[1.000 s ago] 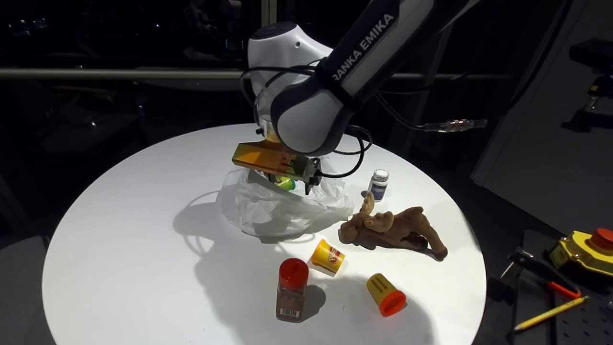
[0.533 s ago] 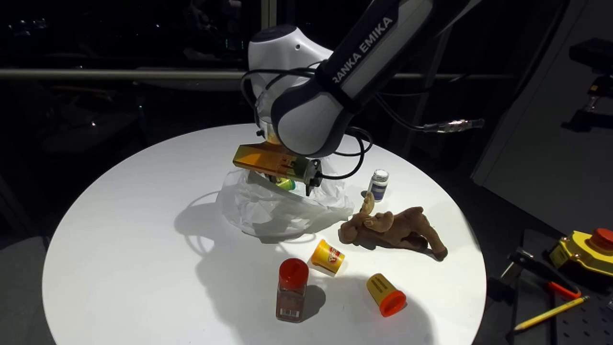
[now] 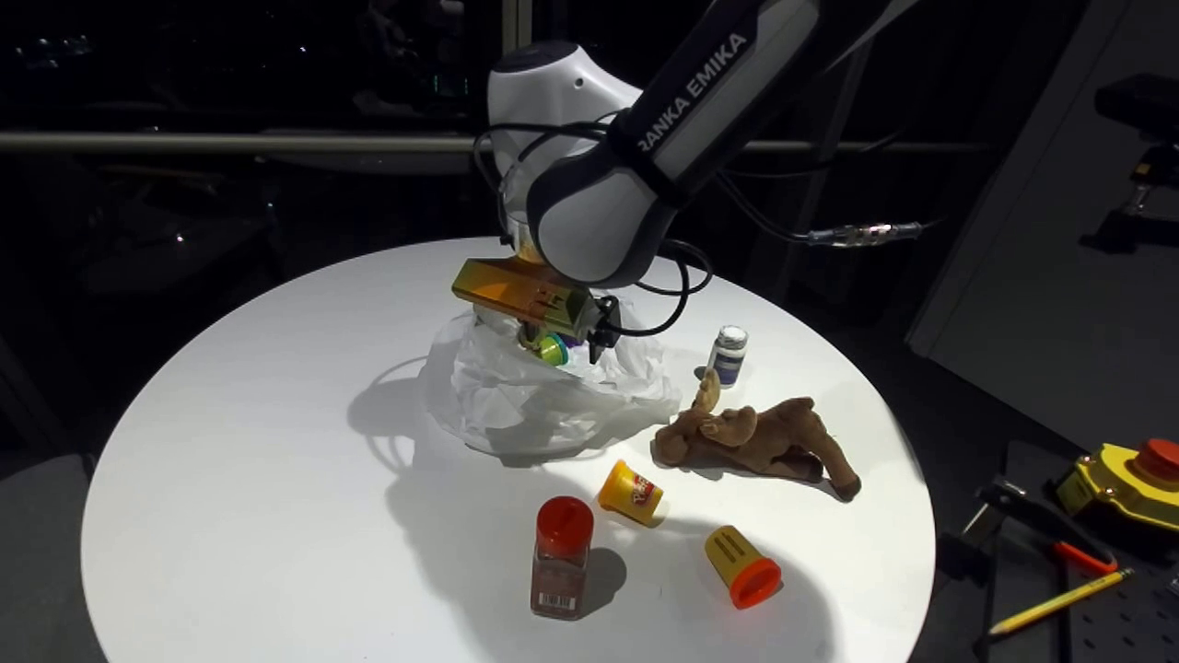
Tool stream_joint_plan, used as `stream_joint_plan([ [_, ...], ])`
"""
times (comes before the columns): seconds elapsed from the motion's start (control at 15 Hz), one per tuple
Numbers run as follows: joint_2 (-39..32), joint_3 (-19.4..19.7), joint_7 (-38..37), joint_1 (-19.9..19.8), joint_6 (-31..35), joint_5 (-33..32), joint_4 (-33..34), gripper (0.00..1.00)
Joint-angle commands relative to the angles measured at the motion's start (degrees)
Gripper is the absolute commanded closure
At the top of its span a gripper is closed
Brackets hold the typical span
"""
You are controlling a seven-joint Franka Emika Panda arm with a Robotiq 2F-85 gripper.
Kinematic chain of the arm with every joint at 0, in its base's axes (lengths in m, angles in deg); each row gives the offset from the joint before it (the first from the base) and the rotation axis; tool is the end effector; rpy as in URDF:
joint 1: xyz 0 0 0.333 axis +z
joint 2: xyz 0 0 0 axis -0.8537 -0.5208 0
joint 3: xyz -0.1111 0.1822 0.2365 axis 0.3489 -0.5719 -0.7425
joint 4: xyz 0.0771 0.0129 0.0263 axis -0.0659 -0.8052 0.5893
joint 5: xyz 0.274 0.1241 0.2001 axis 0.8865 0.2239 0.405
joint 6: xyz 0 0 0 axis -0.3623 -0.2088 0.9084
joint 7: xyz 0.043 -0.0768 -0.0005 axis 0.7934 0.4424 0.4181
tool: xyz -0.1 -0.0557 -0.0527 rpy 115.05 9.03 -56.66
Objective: Pick up the objects from the plastic and put them on the table
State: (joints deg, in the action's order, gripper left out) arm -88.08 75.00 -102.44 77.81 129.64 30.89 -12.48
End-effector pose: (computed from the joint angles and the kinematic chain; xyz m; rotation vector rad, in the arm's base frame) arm 0.6592 0.0830 0.1586 2.3746 -1.7548 0.3750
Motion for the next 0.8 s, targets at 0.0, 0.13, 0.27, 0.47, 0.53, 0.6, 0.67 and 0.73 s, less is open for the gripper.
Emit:
stream_joint_plan([
  [0.0, -2.82, -0.44, -1.94, -1.35, -0.28, 0.93, 4.53, 0.0],
  [0.13, -4.91, -0.67, -3.22, -1.33, -0.81, 1.6, 7.17, 0.0],
  [0.27, -6.63, -0.85, -4.0, -1.63, -0.98, 2.03, 9.32, 0.0],
  [0.47, -8.89, -0.24, -5.86, -1.23, -0.6, 2.24, 12.12, 0.0],
  [0.53, -9.54, 0.03, -6.55, -1.13, -0.72, 2.19, 12.99, 0.01],
  [0.6, -9.95, 0.64, -7.77, -0.81, -0.74, 1.93, 13.61, 0.13],
  [0.67, -10.2, 1.15, -8.89, -0.57, -0.71, 1.72, 14.07, 0.17],
  [0.73, -10.63, 1.49, -9.81, -0.58, -0.88, 1.63, 14.66, 0.3],
])
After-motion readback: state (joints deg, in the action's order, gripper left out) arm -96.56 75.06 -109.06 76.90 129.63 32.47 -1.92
